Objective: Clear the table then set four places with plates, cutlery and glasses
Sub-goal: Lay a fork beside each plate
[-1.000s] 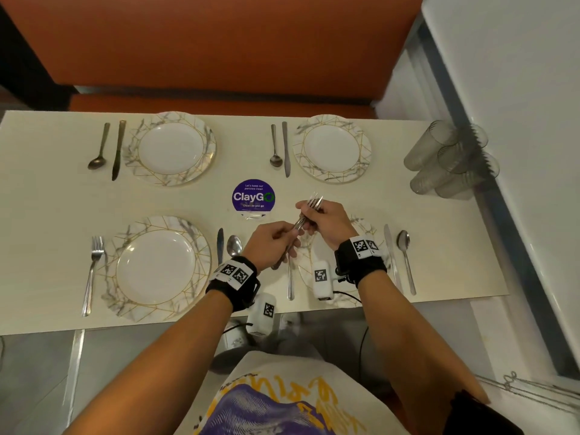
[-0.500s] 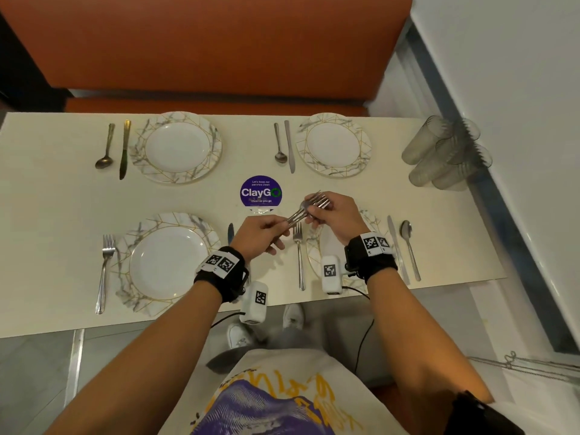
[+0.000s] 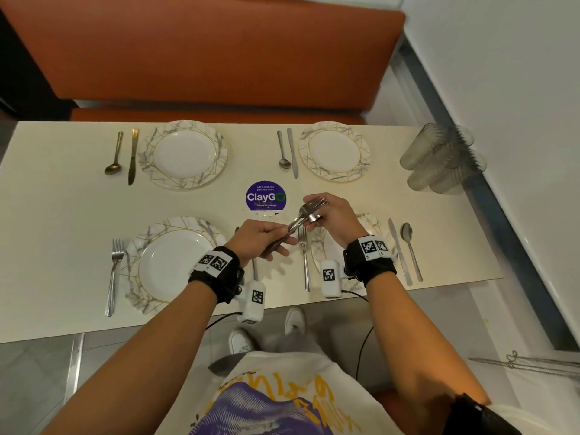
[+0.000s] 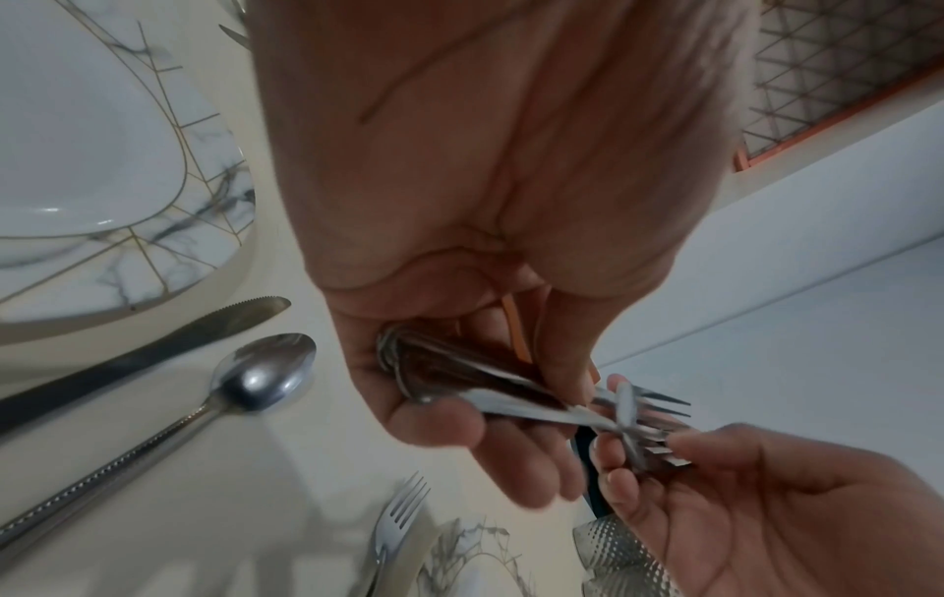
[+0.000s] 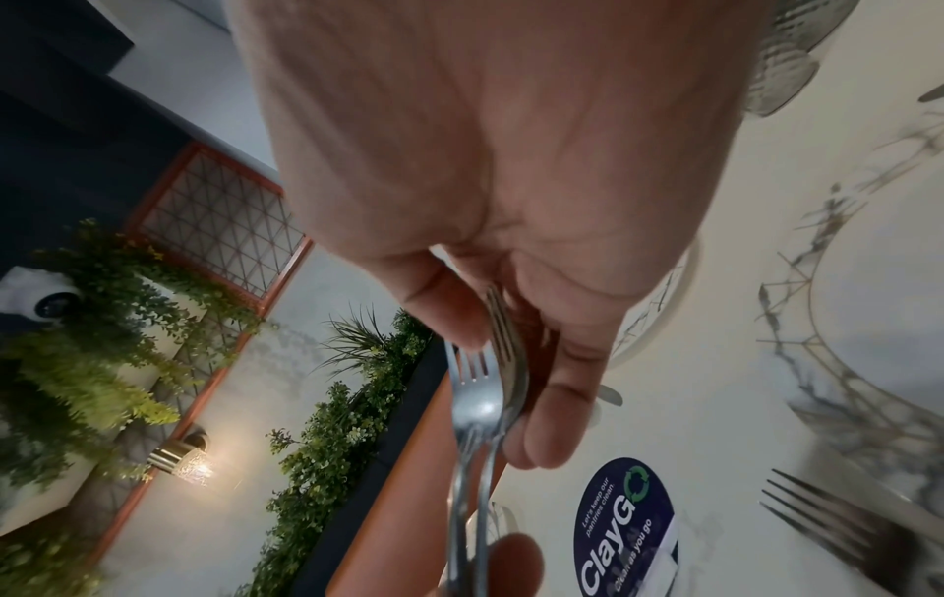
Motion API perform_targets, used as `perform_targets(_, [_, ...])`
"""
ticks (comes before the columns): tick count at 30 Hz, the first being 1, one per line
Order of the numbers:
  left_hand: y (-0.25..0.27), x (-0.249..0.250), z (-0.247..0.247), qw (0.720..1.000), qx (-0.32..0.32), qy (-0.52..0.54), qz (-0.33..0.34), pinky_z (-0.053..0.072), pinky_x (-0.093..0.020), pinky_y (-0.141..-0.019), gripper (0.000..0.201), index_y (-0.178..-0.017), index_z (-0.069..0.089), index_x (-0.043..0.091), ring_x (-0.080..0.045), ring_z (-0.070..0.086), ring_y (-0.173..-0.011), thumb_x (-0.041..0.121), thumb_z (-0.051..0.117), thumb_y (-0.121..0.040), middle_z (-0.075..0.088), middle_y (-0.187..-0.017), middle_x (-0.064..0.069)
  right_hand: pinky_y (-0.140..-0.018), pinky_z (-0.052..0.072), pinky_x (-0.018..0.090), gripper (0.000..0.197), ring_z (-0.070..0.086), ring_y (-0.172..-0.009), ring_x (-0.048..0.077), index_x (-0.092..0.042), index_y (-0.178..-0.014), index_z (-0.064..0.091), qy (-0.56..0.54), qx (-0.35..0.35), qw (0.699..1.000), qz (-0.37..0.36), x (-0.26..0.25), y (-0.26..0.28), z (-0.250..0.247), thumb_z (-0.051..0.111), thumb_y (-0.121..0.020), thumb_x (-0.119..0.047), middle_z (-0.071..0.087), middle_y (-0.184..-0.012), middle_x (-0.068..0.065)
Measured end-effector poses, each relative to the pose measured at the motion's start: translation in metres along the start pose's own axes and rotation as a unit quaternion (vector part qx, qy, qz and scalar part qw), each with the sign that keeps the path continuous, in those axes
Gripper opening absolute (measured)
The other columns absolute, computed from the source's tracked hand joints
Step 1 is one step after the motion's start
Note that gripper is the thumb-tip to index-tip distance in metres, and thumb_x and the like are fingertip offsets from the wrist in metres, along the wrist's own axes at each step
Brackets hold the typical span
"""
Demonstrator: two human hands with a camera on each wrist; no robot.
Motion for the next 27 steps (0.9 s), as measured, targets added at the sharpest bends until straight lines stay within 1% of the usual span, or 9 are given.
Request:
perform_targets(4, [-0.007, -0.003, -0.002, 0.999, 0.029, -0.015, 0.009, 0.046, -0.027, -0.054, 0.019, -0.111, 0.077, 0.012, -0.017, 0.061, -0.066, 0.024, 0.067, -0.101, 0.079, -0.093, -0.007, -0.059, 0.056, 0.035, 0.015, 0.07, -0.07, 0.031, 0.003, -0.107, 0.069, 0.033, 0.007, 0.999, -0.023, -0.003, 0.003, -0.003, 0.061, -0.096, 0.0, 0.074, -0.085, 0.016])
perform_targets(7, [-0.011, 0.002, -0.002, 0.999, 0.028, -0.019, 0.01, 0.044, -0.024, -0.051, 0.018, -0.109, 0.078, 0.011, -0.014, 0.059, -0.063, 0.023, 0.069, -0.099, 0.078, -0.093, -0.008, -0.058, 0.058, 0.033, 0.015, 0.072, -0.067, 0.031, 0.008, -0.106, 0.068, 0.062, 0.007, 0.997, -0.046, -0.008, 0.0, -0.009, 0.063, -0.093, 0.007, 0.074, -0.086, 0.019])
perform_targets(10, [-0.017, 0.012, -0.006, 0.999, 0.05, -0.003, 0.014, 0.046, -0.021, -0.049, 0.017, -0.106, 0.079, 0.009, -0.016, 0.063, -0.066, 0.02, 0.077, -0.093, 0.079, -0.095, -0.012, -0.062, 0.058, 0.036, 0.016, 0.073, -0.07, 0.038, 0.01, -0.107, 0.067, 0.035, 0.025, 0.998, -0.055, -0.013, -0.006, -0.023, 0.063, -0.092, 0.01, 0.072, -0.089, 0.026])
perform_targets(12, [-0.022, 0.019, -0.013, 0.995, 0.087, 0.039, 0.026, 0.054, -0.024, -0.055, 0.021, -0.105, 0.079, 0.007, -0.023, 0.071, -0.075, 0.017, 0.082, -0.088, 0.079, -0.095, -0.014, -0.065, 0.06, 0.038, 0.017, 0.073, -0.074, 0.041, 0.013, -0.108, 0.065, -0.01, 0.038, 0.997, -0.065, -0.015, -0.01, -0.034, 0.062, -0.092, 0.011, 0.072, -0.09, 0.029])
perform_targets(14, [-0.03, 0.029, -0.018, 0.985, 0.13, 0.105, 0.035, 0.063, -0.029, -0.071, 0.028, -0.108, 0.077, 0.002, -0.027, 0.076, -0.086, 0.012, 0.085, -0.083, 0.079, -0.098, -0.018, -0.071, 0.062, 0.041, 0.017, 0.074, -0.08, 0.045, 0.014, -0.108, 0.064, -0.05, 0.035, 0.996, -0.067, -0.017, -0.015, -0.042, 0.062, -0.092, 0.012, 0.072, -0.092, 0.029])
perform_targets(16, [-0.042, 0.039, -0.02, 0.969, 0.167, 0.178, 0.045, 0.064, -0.033, -0.082, 0.033, -0.11, 0.073, -0.006, -0.029, 0.077, -0.089, 0.003, 0.085, -0.08, 0.078, -0.098, -0.021, -0.077, 0.062, 0.044, 0.016, 0.074, -0.085, 0.047, 0.015, -0.107, 0.063, -0.075, 0.021, 0.995, -0.058, -0.019, -0.021, -0.045, 0.063, -0.091, 0.011, 0.072, -0.096, 0.03])
perform_targets(19, [-0.065, 0.053, -0.016, 0.938, 0.204, 0.275, 0.06, 0.063, -0.031, -0.082, 0.031, -0.108, 0.068, -0.011, -0.032, 0.076, -0.094, -0.005, 0.082, -0.081, 0.075, -0.103, -0.024, -0.08, 0.063, 0.045, 0.019, 0.073, -0.086, 0.048, 0.017, -0.107, 0.061, -0.1, 0.01, 0.994, -0.033, -0.02, -0.031, -0.049, 0.065, -0.089, 0.012, 0.071, -0.098, 0.034])
perform_targets(22, [-0.095, 0.063, 0.003, 0.911, 0.227, 0.34, 0.055, 0.062, -0.03, -0.083, 0.026, -0.109, 0.068, -0.011, -0.029, 0.074, -0.095, -0.001, 0.077, -0.088, 0.075, -0.103, -0.022, -0.085, 0.062, 0.048, 0.014, 0.073, -0.086, 0.048, 0.011, -0.101, 0.062, -0.127, 0.022, 0.992, -0.015, -0.02, -0.046, -0.063, 0.065, -0.088, 0.015, 0.072, -0.098, 0.033])
perform_targets(27, [-0.144, 0.078, 0.065, 0.931, 0.191, 0.308, 0.04, 0.062, -0.038, -0.088, 0.024, -0.116, 0.067, -0.009, -0.032, 0.076, -0.1, 0.005, 0.069, -0.097, 0.076, -0.107, -0.023, -0.08, 0.063, 0.043, 0.017, 0.073, -0.089, 0.048, 0.009, -0.101, 0.062, -0.159, 0.059, 0.985, 0.026, -0.01, -0.074, -0.098, 0.066, -0.086, 0.017, 0.072, -0.1, 0.033])
Point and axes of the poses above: each hand's wrist, its own y-axis away from the middle knuckle, its own z-axis out of the palm, x = y × z, the point moved 6 cm from there along -y, towards the middle knuckle
